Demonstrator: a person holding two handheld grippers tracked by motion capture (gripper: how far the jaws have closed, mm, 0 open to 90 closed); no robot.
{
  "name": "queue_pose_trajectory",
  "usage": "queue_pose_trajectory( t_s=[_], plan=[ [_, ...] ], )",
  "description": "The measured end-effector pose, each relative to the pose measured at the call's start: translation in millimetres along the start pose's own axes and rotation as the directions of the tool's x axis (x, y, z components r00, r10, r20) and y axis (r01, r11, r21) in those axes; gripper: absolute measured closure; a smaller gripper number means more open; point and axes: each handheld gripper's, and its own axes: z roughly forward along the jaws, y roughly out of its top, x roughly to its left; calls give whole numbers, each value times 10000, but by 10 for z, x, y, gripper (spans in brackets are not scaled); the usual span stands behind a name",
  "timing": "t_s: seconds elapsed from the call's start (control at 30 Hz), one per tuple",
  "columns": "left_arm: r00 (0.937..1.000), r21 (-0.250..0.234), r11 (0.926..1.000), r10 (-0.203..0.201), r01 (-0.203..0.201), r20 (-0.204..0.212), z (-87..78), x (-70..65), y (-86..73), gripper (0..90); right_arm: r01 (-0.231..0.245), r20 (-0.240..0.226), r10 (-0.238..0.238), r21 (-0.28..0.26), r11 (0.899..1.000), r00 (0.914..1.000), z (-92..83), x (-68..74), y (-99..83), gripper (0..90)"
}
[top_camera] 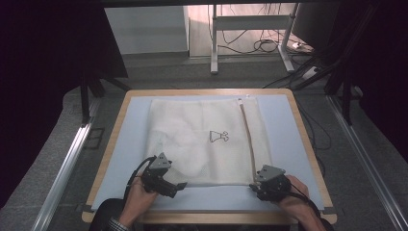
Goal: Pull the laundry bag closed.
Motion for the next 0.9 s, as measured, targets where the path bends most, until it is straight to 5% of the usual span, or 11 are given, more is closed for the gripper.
queue_pose_trajectory(
  t_s=[0.17,0.63,0.9],
  plan=[
    [10000,20,10000,23,-23,-7,0,-3,0,0,146,-18,-146,27,9999,9999,-40,-9,-5,549],
    [10000,132,9999,42,-42,19,8,-15,7,3,-512,-653,482,-452,9977,9967,-109,-116,-3,739],
    [9997,101,9998,-195,193,174,5,-11,14,5,-513,-567,491,-391,9979,9972,-63,-142,22,797]
  ],
)
